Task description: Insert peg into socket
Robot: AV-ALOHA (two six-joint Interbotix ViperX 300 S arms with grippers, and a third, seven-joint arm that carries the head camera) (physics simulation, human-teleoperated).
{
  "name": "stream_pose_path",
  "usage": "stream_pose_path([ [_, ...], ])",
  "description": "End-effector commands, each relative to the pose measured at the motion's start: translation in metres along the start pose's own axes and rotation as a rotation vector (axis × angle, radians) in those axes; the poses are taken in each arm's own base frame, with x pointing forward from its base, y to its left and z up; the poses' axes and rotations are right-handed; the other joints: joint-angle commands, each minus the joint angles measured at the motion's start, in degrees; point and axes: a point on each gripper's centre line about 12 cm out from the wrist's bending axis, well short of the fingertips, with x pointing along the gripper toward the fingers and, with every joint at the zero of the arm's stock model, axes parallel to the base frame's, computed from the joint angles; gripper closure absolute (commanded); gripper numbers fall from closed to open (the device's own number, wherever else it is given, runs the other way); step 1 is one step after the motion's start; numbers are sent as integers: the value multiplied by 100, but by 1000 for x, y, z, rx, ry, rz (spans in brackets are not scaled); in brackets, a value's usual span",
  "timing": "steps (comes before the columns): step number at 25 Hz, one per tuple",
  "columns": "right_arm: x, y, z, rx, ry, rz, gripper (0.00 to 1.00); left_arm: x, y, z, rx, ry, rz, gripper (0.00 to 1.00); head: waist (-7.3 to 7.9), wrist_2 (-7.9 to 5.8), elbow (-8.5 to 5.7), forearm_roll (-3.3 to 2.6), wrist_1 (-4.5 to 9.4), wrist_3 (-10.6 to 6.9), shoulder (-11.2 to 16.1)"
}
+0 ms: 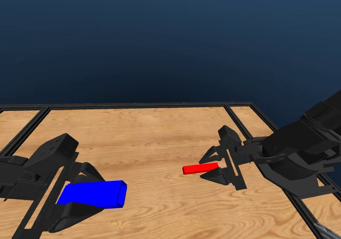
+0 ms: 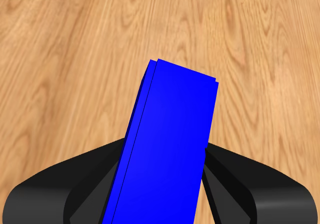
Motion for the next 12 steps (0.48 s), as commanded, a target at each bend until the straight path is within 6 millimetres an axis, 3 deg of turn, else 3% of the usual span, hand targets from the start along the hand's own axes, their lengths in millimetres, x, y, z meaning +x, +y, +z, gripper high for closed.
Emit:
stream_pose_path([
  [1, 10, 12, 5, -31, -31, 24, 100, -9, -2, 21, -21, -82, -14, 100, -40, -113, -26, -20, -57, -50, -147],
  [6, 12, 17, 12, -88, -54, 7, 100, -12, -7, 21, -19, -86, -29, 100, 23, -127, 74, -10, -25, 0, -338],
  [10, 9, 33, 45, -120, -118, 41, 100, -16, -11, 23, -6, -84, -41, 100, 110, -95, 220, 17, -24, 74, -591],
  [12, 11, 47, 66, -170, -134, 72, 100, -22, -21, 34, 24, -132, -69, 100, 193, -60, 322, 42, -1, 115, -740],
])
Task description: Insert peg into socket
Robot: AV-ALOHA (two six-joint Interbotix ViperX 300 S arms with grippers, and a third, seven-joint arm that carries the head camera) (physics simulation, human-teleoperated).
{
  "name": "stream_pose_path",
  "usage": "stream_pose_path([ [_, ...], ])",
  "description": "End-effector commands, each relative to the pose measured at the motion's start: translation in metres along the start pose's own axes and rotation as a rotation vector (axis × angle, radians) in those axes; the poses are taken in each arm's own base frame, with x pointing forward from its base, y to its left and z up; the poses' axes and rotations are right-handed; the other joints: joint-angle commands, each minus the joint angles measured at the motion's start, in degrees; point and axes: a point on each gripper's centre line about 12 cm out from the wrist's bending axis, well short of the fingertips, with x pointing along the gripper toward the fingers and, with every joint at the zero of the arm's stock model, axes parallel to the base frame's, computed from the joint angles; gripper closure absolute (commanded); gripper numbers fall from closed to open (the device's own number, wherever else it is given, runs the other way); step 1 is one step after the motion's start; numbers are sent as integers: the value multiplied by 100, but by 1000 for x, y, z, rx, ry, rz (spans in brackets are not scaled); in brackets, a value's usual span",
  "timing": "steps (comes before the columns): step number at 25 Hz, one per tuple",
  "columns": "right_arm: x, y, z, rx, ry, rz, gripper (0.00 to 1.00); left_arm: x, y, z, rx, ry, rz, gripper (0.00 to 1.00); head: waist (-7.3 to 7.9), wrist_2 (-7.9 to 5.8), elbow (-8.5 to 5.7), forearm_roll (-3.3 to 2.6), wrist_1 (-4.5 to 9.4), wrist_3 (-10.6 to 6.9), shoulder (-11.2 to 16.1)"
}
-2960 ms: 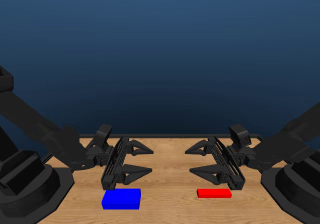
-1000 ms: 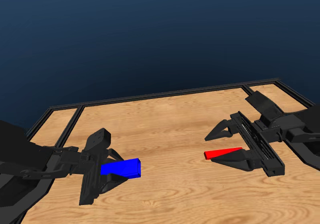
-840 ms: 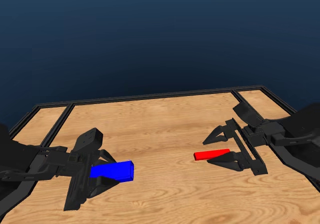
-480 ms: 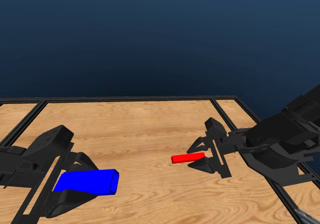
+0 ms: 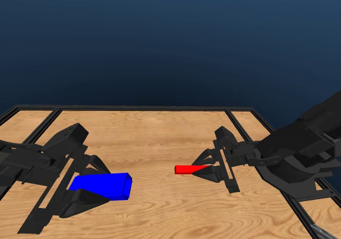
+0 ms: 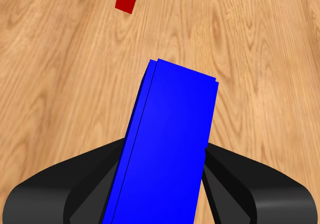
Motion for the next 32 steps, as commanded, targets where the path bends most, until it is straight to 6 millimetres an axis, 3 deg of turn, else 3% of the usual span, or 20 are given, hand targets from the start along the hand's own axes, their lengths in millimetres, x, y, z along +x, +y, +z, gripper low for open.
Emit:
stream_pose_path([
  [1, 5, 27, 51, -93, -82, 76, 100, -8, -12, 18, 30, -54, -36, 100, 165, 56, 120, 44, -12, 79, -324],
  [2, 7, 32, 53, -124, -50, 88, 100, -9, -16, 22, 29, -79, -47, 100, 227, 69, 170, 60, 1, 101, -383],
  [3, 6, 38, 69, -130, -74, 107, 100, -9, -16, 21, 35, -78, -49, 100, 262, 80, 196, 71, 13, 113, -413],
  [5, 12, 48, 83, -162, -44, 129, 100, -12, -17, 25, 34, -92, -53, 100, 404, 145, 258, 116, 114, 138, -504],
  [6, 13, 59, 100, -171, -78, 154, 100, -15, -26, 22, 82, -85, -79, 100, 475, 173, 268, 138, 175, 140, -534],
  [7, 17, 64, 109, -184, -59, 163, 100, -14, -20, 25, 45, -88, -59, 100, 539, 186, 280, 156, 168, 140, -550],
  [9, 22, 68, 110, -197, -33, 171, 100, -15, -20, 16, 57, -73, -62, 100, 627, 184, 298, 175, 169, 114, -567],
  [10, 28, 72, 119, -199, -34, 174, 100, -16, -21, 28, 40, -109, -64, 100, 677, 178, 307, 184, 173, 90, -570],
  [11, 27, 73, 118, -204, -22, 180, 100, -18, -22, 27, 48, -104, -68, 100, 704, 176, 312, 189, 176, 78, -571],
  [12, 33, 75, 114, -220, 10, 182, 100, -19, -23, 15, 84, -87, -77, 100, 750, 175, 317, 198, 178, 54, -567],
  [13, 33, 80, 127, -211, -23, 191, 100, -18, -23, 23, 66, -111, -71, 100, 790, 162, 320, 203, 188, 43, -561],
  [15, 43, 85, 128, -223, -8, 193, 100, -17, -23, 26, 57, -125, -70, 100, 861, 154, 324, 217, 194, 19, -549],
  [16, 46, 85, 123, -231, 24, 193, 100, -18, -21, 30, 50, -131, -65, 100, 888, 151, 323, 221, 194, 1, -543],
  [18, 51, 87, 133, -222, 6, 194, 100, -18, -19, 19, 53, -104, -59, 100, 921, 134, 321, 223, 192, -25, -532],
  [21, 59, 87, 138, -236, 27, 188, 100, -15, -24, 29, 67, -135, -69, 100, 980, 129, 316, 236, 223, -15, -519],
  [25, 58, 87, 154, -275, 45, 178, 100, -9, -22, 17, 69, -109, -59, 100, 1020, 129, 316, 246, 233, -5, -516],
  [27, 53, 85, 161, -292, 52, 171, 100, -9, -25, 21, 49, -114, -64, 100, 1028, 119, 309, 245, 248, -13, -514],
  [28, 51, 86, 163, -299, 59, 169, 100, -7, -17, 19, 28, -87, -40, 100, 1032, 112, 306, 245, 247, -11, -512],
  [29, 51, 85, 162, -305, 81, 163, 100, -5, -24, 17, 49, -82, -58, 100, 1039, 110, 306, 246, 247, -6, -511],
  [32, 54, 88, 166, -301, 85, 160, 100, -1, -22, 10, 51, -74, -51, 100, 1042, 108, 311, 246, 255, -18, -511],
])
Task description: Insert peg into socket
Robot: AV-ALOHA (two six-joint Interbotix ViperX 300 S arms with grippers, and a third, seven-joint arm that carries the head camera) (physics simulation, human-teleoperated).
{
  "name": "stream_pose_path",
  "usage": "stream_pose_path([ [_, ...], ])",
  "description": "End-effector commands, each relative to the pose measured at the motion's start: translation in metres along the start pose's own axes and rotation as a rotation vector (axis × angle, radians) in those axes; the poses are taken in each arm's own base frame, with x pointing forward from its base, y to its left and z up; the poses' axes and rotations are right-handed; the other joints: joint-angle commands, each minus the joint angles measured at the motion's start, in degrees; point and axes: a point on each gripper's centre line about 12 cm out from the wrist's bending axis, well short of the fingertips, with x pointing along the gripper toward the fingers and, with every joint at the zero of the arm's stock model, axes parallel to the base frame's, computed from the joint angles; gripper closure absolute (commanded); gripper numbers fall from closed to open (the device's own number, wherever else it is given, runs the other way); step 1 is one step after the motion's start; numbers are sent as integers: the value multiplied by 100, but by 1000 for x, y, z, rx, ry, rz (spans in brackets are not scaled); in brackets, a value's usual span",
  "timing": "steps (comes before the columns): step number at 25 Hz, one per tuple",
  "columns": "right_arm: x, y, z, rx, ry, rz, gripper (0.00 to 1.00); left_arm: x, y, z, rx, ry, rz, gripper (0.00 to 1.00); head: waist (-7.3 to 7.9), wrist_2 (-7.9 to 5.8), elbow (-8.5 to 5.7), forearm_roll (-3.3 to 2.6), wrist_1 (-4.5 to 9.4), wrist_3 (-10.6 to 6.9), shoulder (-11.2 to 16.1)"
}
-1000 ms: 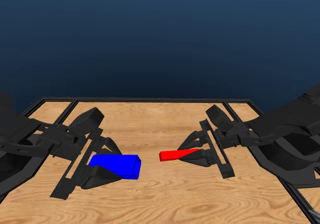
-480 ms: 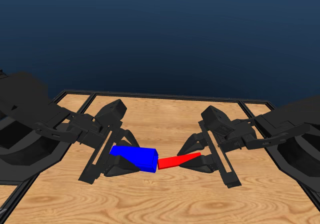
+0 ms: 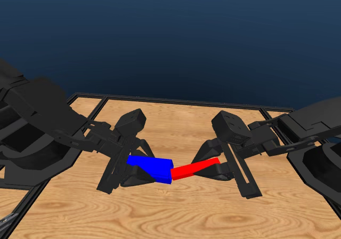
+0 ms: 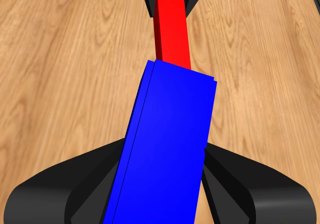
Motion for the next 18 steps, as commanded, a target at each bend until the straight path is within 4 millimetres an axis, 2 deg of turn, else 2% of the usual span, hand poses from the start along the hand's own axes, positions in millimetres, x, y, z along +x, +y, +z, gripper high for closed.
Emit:
stream_pose_path([
  [1, -6, -11, 31, 32, -78, -21, 100, 5, -7, 22, 10, -88, -18, 100, 10, -6, -59, 1, -46, -18, -24],
  [4, 9, -14, 30, 44, -71, -25, 100, 9, -9, 18, 21, -83, -20, 100, 19, 4, -60, 6, -37, 5, -17],
  [6, 12, -17, 37, 43, -82, -32, 100, 8, -12, 28, 11, -116, -27, 100, 30, 13, -65, 12, -23, 25, -7],
  [7, 12, -18, 40, 44, -91, -33, 100, 11, -10, 19, 19, -104, -21, 100, 29, 7, -69, 10, -26, 15, -5],
  [8, 20, -18, 42, 50, -103, -32, 100, 8, -12, 27, 18, -127, -27, 100, 28, -13, -74, 5, -47, 12, 1],
  [10, 31, -13, 46, 64, -118, -18, 100, 11, -7, 20, 11, -118, -10, 100, 44, -26, -84, 6, -52, 28, 10],
  [11, 40, -9, 51, 72, -137, -8, 100, 10, -9, 28, 12, -140, -16, 100, 49, -29, -84, 6, -57, 33, 12],
  [12, 51, -7, 45, 73, -113, -7, 100, 10, -9, 28, 18, -115, -16, 100, 51, -31, -82, 6, -68, 34, 13],
  [13, 58, -3, 51, 76, -125, 1, 100, 9, -10, 34, 18, -154, -20, 100, 54, -35, -85, 6, -73, 39, 14],
  [15, 68, 3, 54, 67, -120, 10, 100, 6, -6, 24, 12, -135, -12, 100, 64, -30, -88, 8, -90, 38, 16],
  [16, 70, 2, 52, 72, -108, 9, 100, 14, -10, 25, 34, -96, -15, 100, 69, -29, -89, 10, -92, 36, 13],
  [17, 67, 2, 53, 81, -104, 8, 0, 6, -12, 32, 16, -118, -26, 100, 73, -29, -91, 11, -94, 36, 10],
  [18, 66, 2, 48, 98, -88, 7, 0, 6, -10, 27, 16, -98, -22, 100, 75, -26, -91, 11, -103, 34, 7],
])
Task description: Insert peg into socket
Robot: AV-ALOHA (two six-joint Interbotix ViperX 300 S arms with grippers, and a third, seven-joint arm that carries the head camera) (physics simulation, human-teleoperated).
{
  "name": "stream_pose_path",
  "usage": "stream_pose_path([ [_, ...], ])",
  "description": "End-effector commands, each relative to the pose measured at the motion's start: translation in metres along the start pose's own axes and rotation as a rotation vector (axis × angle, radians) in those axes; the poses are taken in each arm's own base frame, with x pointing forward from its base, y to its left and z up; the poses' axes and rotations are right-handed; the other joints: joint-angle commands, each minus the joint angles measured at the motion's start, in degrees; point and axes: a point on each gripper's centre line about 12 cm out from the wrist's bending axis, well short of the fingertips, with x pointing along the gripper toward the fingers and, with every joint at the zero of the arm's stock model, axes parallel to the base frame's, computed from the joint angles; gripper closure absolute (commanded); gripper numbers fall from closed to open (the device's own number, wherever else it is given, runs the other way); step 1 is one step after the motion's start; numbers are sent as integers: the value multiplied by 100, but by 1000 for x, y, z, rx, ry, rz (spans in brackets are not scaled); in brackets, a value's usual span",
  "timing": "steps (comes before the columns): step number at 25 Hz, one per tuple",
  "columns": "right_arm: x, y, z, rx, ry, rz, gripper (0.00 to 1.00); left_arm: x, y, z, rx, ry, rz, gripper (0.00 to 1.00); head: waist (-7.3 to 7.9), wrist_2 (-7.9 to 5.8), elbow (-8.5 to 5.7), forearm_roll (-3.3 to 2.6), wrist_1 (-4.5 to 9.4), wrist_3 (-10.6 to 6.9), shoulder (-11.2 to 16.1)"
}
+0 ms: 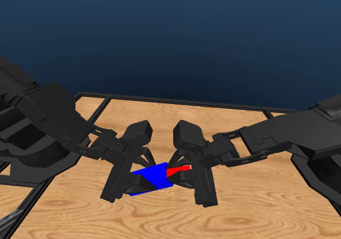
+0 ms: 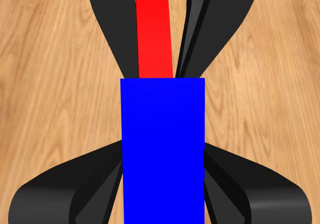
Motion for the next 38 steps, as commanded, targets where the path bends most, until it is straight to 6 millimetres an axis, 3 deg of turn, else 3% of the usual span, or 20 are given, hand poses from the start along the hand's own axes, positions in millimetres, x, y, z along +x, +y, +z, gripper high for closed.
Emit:
stream_pose_path([
  [1, -9, 1, 15, 36, -50, 7, 0, -8, 3, 40, -29, -172, -1, 100, 12, 4, -91, 5, -88, 1, -8],
  [9, -44, -9, -29, 109, 46, -17, 0, -6, 1, 32, -25, -128, -7, 100, -100, 57, -94, -6, -107, 84, -23],
  [13, -62, -16, -49, 150, 69, -31, 0, -4, -2, 40, -34, -146, -15, 100, -192, 87, -102, -17, -120, 148, -20],
  [14, -67, -16, -47, 154, 51, -28, 0, -1, 0, 29, -22, -108, -9, 100, -216, 91, -104, -21, -124, 167, -17],
  [19, -76, -17, -59, 181, 50, -29, 0, -1, -1, 39, -25, -124, -11, 100, -294, 115, -120, -31, -126, 214, -1],
  [20, -75, -16, -63, 176, 60, -28, 100, 0, 0, 36, -23, -111, -10, 100, -304, 120, -120, -32, -130, 224, 5],
  [21, -77, -14, -58, 171, 40, -21, 100, -2, -2, 44, -28, -131, -17, 100, -310, 123, -120, -33, -122, 227, 5],
  [27, -69, 2, -36, 117, -12, 13, 100, 1, 0, 38, -30, -98, -11, 100, -345, 148, -120, -34, -96, 247, 20],
  [32, -46, 7, -10, 84, -75, 28, 100, 2, 0, 37, -34, -87, -12, 100, -361, 161, -120, -34, -93, 253, 19],
  [38, -27, 3, -6, 92, -90, 22, 100, -2, -2, 43, -39, -88, -21, 100, -344, 176, -131, -26, -90, 259, 27],
])
